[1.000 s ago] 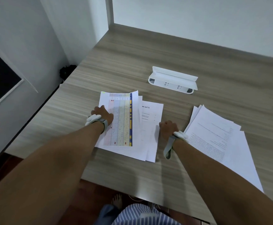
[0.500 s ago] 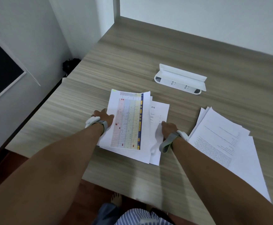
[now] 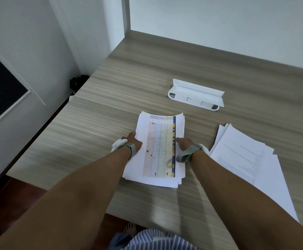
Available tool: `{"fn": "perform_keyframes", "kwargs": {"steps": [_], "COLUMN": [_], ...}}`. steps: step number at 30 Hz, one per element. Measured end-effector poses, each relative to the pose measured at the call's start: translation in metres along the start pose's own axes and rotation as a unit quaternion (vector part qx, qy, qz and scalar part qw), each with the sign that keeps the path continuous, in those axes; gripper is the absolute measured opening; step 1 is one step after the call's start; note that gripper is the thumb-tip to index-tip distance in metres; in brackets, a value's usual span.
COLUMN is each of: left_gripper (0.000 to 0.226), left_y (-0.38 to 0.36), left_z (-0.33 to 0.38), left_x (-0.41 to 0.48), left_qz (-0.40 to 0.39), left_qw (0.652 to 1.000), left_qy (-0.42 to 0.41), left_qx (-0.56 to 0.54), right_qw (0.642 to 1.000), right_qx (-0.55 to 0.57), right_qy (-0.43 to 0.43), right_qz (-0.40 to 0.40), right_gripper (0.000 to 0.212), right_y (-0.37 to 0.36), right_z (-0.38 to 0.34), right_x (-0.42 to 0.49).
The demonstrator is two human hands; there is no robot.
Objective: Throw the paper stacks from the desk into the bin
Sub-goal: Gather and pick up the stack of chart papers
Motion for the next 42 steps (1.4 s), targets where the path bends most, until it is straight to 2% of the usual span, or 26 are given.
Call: {"fn": "perform_keyframes", "kwargs": {"steps": [5, 7, 9, 11, 12, 13, 15, 17, 20, 23, 29, 33, 37, 42], "left_gripper": [0.047, 0.045, 0.051, 0.055, 0.054, 0.052, 0.049, 0.048, 0.048, 0.047, 0.044, 0.037, 0.045, 0.047], "left_y": [0.001, 0.003, 0.005, 0.008, 0.009, 0.011, 0.013, 0.017, 0.025, 0.037, 0.066, 0.078, 0.066, 0.039], "left_z": [0.013, 0.010, 0.006, 0.005, 0.006, 0.009, 0.018, 0.031, 0.050, 0.068, 0.102, 0.107, 0.090, 0.068], "left_x": [-0.008, -0.006, -0.005, -0.008, -0.011, -0.016, -0.023, -0.028, -0.032, -0.034, -0.032, -0.031, -0.030, -0.024], "left_qz": [-0.020, -0.027, -0.040, -0.060, -0.072, -0.090, -0.133, -0.140, -0.106, -0.080, -0.029, 0.025, 0.041, 0.021], "left_qw": [0.995, 0.993, 0.987, 0.974, 0.963, 0.943, 0.888, 0.867, 0.867, 0.869, 0.864, 0.858, 0.877, 0.910], "left_qy": [-0.034, -0.013, 0.015, 0.024, 0.026, 0.029, 0.010, -0.031, -0.051, -0.064, -0.099, -0.108, -0.100, -0.073], "left_qx": [-0.095, -0.112, -0.158, -0.215, -0.259, -0.320, -0.439, -0.478, -0.484, -0.484, -0.492, -0.502, -0.468, -0.408], "right_qw": [0.996, 0.997, 0.991, 0.999, 0.999, 0.998, 0.991, 0.988, 0.987, 0.989, 0.980, 0.971, 0.981, 0.993], "right_qx": [-0.082, -0.066, -0.116, -0.037, 0.012, 0.040, 0.092, 0.100, 0.092, 0.091, 0.147, 0.191, 0.146, 0.060], "right_qy": [0.019, 0.024, 0.069, 0.036, 0.008, 0.021, 0.027, 0.047, 0.075, 0.099, 0.134, 0.140, 0.116, 0.089], "right_qz": [-0.032, -0.017, 0.004, -0.017, -0.038, -0.053, -0.091, -0.108, -0.103, -0.065, 0.008, 0.018, 0.048, 0.050], "right_gripper": [0.048, 0.050, 0.050, 0.050, 0.050, 0.051, 0.052, 0.052, 0.052, 0.053, 0.052, 0.051, 0.043, 0.043], "right_y": [-0.001, 0.003, 0.006, 0.013, 0.015, 0.020, 0.030, 0.039, 0.047, 0.061, 0.088, 0.087, 0.072, 0.050], "right_z": [0.009, 0.012, 0.016, 0.011, 0.012, 0.011, 0.008, 0.001, -0.012, -0.029, -0.058, -0.057, -0.037, -0.017], "right_x": [-0.006, -0.013, -0.011, -0.003, 0.002, 0.004, 0.006, 0.004, 0.004, -0.004, -0.022, -0.025, -0.026, -0.017]}}
Point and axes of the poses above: each hand's wrist, its own x-axis towards the middle knuckle, its own y-axis out of the back of the hand, z = x × y, the point moved 4 cm from there along x, towards the middle knuckle, and after that the axes turned 6 degrees about -y, right-handed, at the moved point
